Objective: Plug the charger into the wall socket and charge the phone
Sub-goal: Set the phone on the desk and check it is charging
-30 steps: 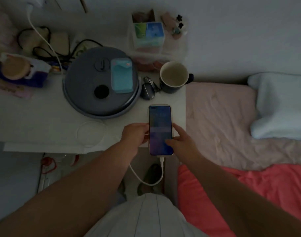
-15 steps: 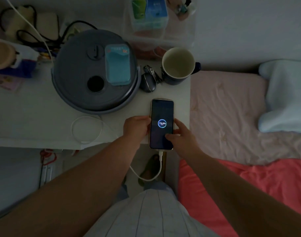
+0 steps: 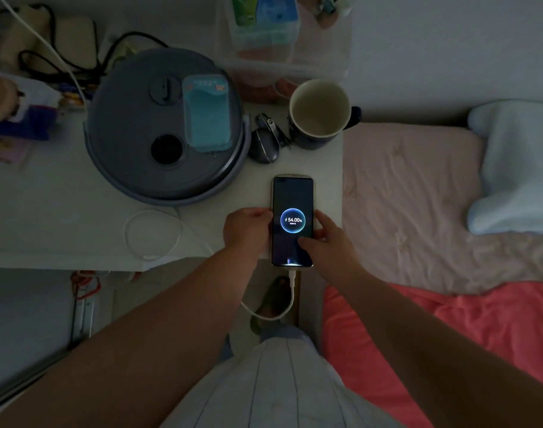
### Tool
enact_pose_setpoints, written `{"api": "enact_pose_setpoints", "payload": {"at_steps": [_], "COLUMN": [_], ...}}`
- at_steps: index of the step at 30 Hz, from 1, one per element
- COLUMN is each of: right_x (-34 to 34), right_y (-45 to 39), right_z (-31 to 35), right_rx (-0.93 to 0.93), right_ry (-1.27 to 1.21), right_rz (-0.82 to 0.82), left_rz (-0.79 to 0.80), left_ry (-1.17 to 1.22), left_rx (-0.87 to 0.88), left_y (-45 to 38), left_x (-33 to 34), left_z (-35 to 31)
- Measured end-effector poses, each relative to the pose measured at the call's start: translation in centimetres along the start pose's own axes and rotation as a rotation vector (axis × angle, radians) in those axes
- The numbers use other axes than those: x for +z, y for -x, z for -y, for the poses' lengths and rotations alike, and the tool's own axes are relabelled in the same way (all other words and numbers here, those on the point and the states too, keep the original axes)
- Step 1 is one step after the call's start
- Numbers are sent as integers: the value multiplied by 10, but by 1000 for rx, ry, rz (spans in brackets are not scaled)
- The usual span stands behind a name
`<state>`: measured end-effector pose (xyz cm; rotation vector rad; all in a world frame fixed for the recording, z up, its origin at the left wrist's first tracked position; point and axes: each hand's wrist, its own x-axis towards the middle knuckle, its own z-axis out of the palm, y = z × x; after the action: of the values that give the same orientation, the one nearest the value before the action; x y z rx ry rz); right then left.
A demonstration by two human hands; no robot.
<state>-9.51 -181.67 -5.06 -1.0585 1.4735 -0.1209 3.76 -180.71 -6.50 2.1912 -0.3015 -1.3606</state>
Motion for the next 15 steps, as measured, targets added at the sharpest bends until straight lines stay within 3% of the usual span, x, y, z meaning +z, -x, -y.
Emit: {"api": "enact_pose_setpoints", "payload": {"at_steps": [15], "right_x": [1], "right_y": [-6], "right_z": [-10], "right_rx": [-23], "right_ry": [101], "right_rz": [-33], "left_rz": [-49], "left_ry": [-50], "left_rx": [52], "left_y": [-6], "left_x": [4], "left_z": [8]}}
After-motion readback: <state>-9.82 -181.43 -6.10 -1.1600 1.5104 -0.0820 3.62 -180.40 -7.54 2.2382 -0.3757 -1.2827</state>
